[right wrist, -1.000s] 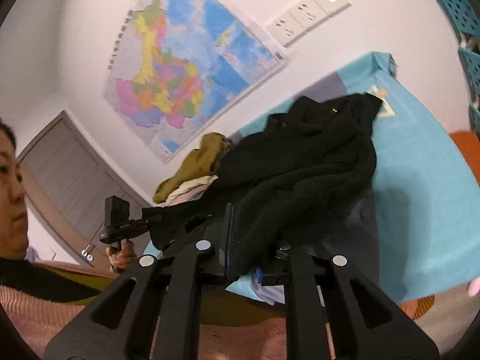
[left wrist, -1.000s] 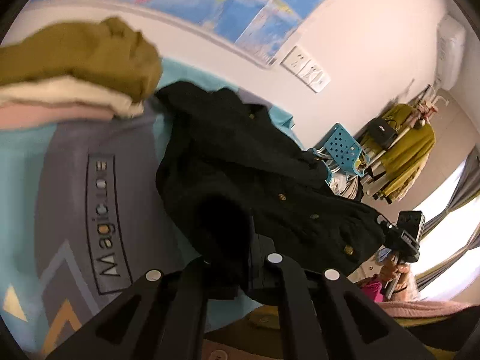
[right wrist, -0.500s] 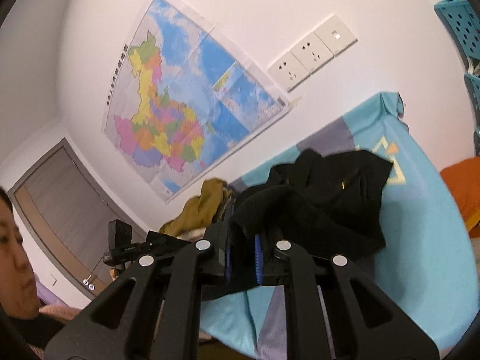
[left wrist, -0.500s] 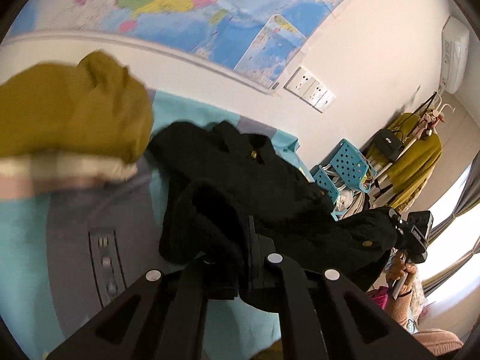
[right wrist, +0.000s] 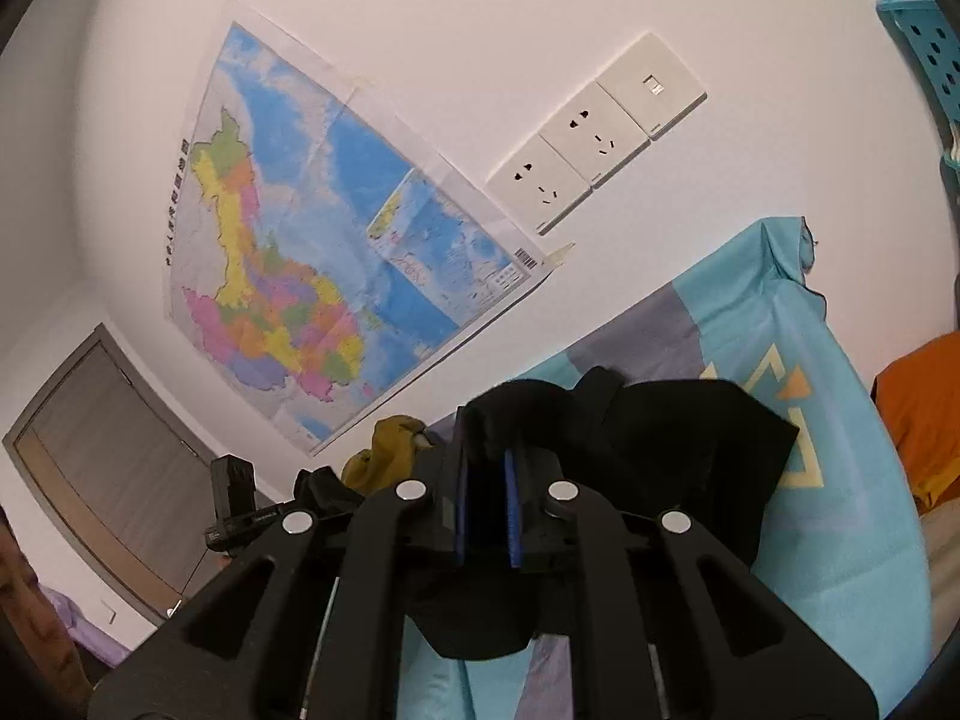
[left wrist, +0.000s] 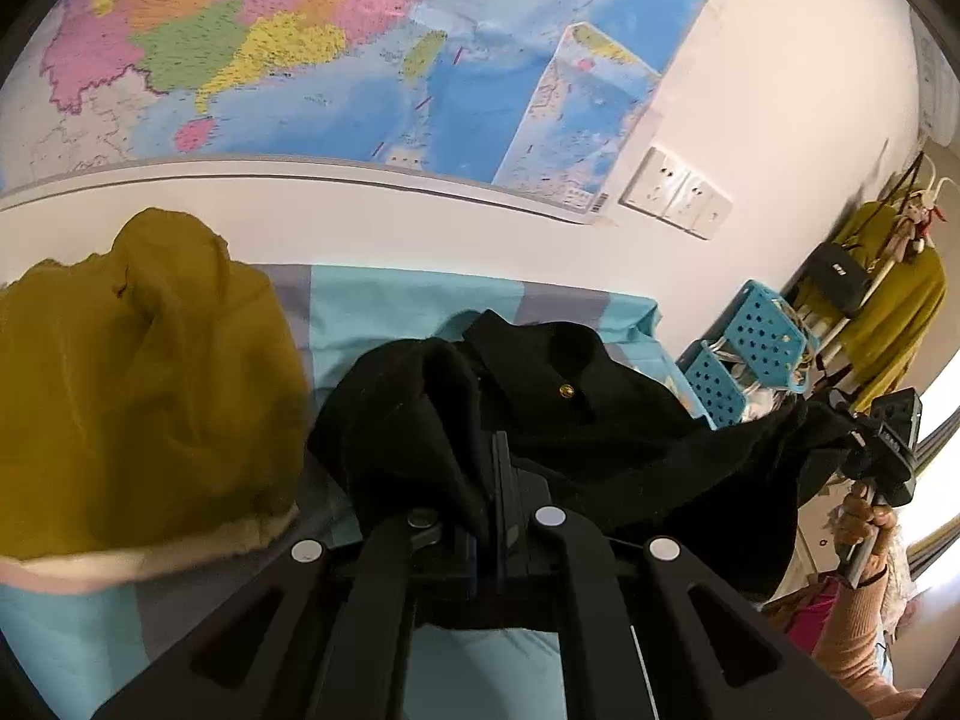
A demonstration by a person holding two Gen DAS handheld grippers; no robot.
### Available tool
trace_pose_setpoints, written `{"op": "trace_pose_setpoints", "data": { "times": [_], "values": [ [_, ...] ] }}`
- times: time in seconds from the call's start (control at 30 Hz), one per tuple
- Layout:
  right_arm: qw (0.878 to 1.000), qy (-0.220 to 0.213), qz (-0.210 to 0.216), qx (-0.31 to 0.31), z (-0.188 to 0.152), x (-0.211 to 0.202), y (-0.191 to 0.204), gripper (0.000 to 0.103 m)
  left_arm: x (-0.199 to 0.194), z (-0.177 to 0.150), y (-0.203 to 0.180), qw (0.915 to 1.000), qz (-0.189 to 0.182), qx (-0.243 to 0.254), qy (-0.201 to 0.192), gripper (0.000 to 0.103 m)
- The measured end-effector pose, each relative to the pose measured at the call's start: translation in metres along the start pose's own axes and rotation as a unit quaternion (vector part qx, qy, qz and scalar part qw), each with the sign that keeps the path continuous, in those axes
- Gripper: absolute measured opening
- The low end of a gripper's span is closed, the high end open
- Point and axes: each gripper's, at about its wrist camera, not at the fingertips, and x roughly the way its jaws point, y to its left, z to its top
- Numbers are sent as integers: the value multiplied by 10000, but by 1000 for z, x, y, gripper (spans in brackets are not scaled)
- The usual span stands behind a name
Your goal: Fold large clothes
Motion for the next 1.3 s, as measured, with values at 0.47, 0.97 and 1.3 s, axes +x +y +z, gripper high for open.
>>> {"op": "trace_pose_setpoints", "data": {
  "times": [0.47, 0.97, 1.3],
  "values": [
    [9972, 176, -482, 543, 43, 62, -51, 9, 60, 55, 15, 9991, 237, -112, 320, 3],
    [9757, 974, -1682, 1011, 26, 147, -135, 36, 193, 62, 47, 9867, 978, -367, 1246, 11],
    [9775, 986, -1567, -1014, 0, 133, -37, 70, 103, 42, -1, 9928, 932, 731, -192, 68]
  ]
}}
